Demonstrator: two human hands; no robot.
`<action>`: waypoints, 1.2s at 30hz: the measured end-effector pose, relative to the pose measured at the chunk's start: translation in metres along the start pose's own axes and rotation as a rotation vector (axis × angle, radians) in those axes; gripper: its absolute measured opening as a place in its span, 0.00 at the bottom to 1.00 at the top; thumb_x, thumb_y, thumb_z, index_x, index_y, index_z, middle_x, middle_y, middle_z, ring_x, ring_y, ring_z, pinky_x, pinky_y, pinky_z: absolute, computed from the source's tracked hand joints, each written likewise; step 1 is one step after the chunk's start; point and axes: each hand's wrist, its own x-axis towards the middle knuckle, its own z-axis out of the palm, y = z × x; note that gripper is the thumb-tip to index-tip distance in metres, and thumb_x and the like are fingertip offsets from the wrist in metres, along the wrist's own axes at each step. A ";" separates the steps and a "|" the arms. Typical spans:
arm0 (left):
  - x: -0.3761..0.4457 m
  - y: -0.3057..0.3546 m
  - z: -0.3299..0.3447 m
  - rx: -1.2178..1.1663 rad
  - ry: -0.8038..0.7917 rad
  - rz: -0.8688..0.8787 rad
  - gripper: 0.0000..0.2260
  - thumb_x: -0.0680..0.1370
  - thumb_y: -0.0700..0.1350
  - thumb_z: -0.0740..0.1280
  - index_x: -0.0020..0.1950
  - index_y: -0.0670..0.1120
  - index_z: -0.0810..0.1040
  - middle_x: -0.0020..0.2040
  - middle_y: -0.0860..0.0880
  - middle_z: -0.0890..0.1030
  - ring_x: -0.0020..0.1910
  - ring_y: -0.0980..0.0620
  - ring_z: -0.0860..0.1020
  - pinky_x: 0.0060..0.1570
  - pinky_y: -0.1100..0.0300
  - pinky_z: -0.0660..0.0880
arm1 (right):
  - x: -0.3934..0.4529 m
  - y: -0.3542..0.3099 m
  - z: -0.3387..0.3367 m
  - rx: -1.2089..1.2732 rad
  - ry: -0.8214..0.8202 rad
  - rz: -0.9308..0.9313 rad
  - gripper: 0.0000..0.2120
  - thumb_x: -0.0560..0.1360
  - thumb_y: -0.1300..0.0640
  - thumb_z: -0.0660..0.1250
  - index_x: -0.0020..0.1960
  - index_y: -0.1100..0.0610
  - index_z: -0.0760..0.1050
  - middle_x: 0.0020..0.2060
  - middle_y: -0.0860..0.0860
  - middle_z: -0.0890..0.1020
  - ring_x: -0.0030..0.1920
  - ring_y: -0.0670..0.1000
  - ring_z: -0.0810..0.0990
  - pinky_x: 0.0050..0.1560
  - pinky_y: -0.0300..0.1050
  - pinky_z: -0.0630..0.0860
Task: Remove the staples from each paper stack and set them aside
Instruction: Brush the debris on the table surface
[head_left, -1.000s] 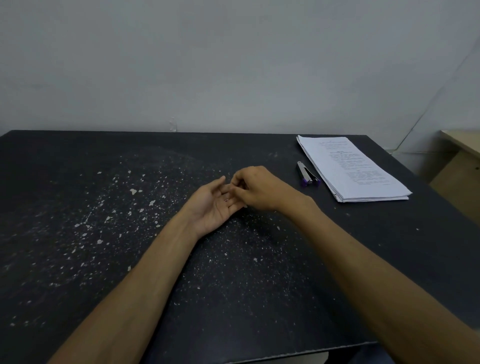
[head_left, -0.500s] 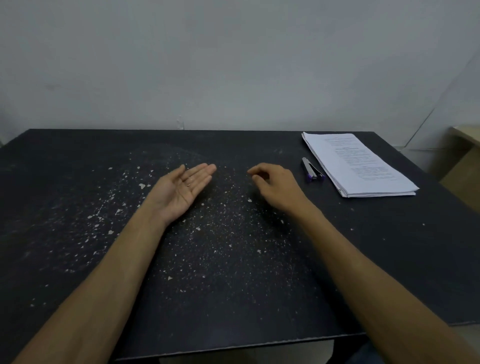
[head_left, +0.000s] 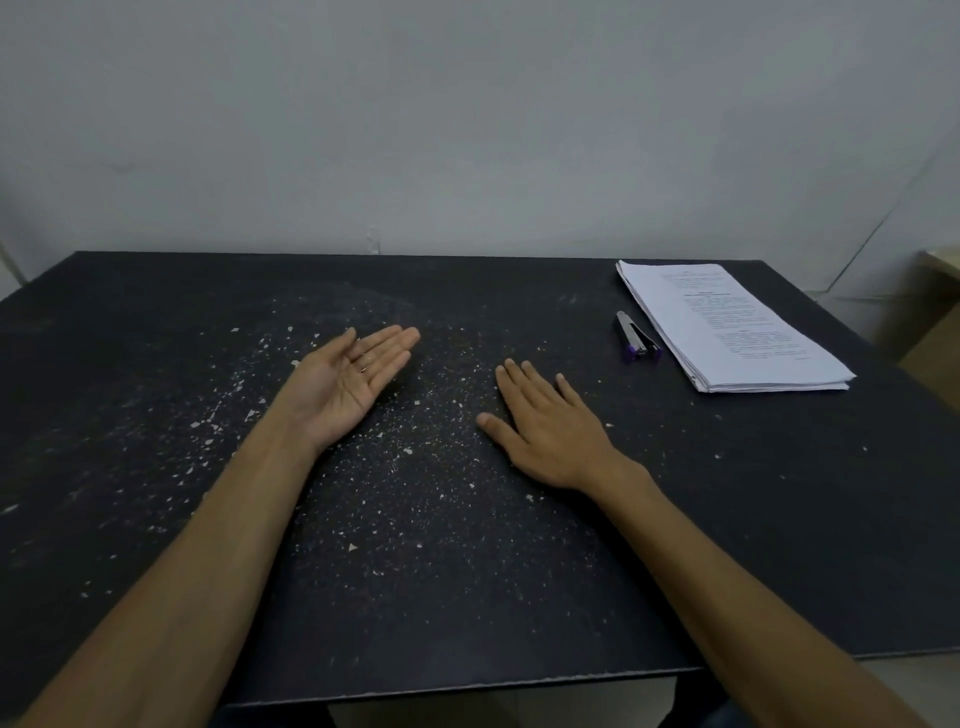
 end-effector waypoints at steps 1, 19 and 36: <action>0.000 0.001 -0.001 -0.002 0.001 0.004 0.21 0.88 0.47 0.52 0.71 0.32 0.71 0.67 0.35 0.80 0.67 0.42 0.81 0.64 0.52 0.79 | -0.002 -0.006 0.001 -0.016 -0.013 -0.010 0.38 0.83 0.32 0.41 0.85 0.52 0.39 0.84 0.46 0.41 0.83 0.46 0.38 0.82 0.54 0.36; -0.023 0.021 -0.020 0.053 0.014 0.002 0.21 0.88 0.47 0.52 0.70 0.32 0.72 0.67 0.35 0.80 0.66 0.42 0.81 0.65 0.53 0.79 | 0.039 -0.085 0.015 -0.045 0.026 -0.082 0.42 0.81 0.28 0.40 0.85 0.54 0.41 0.84 0.50 0.42 0.83 0.49 0.39 0.82 0.60 0.37; -0.056 0.027 -0.035 0.066 -0.006 -0.008 0.22 0.89 0.47 0.51 0.70 0.31 0.72 0.67 0.34 0.80 0.66 0.41 0.81 0.64 0.52 0.79 | 0.015 -0.083 -0.015 0.549 0.156 -0.211 0.08 0.81 0.55 0.70 0.58 0.51 0.84 0.54 0.43 0.86 0.54 0.40 0.82 0.63 0.44 0.77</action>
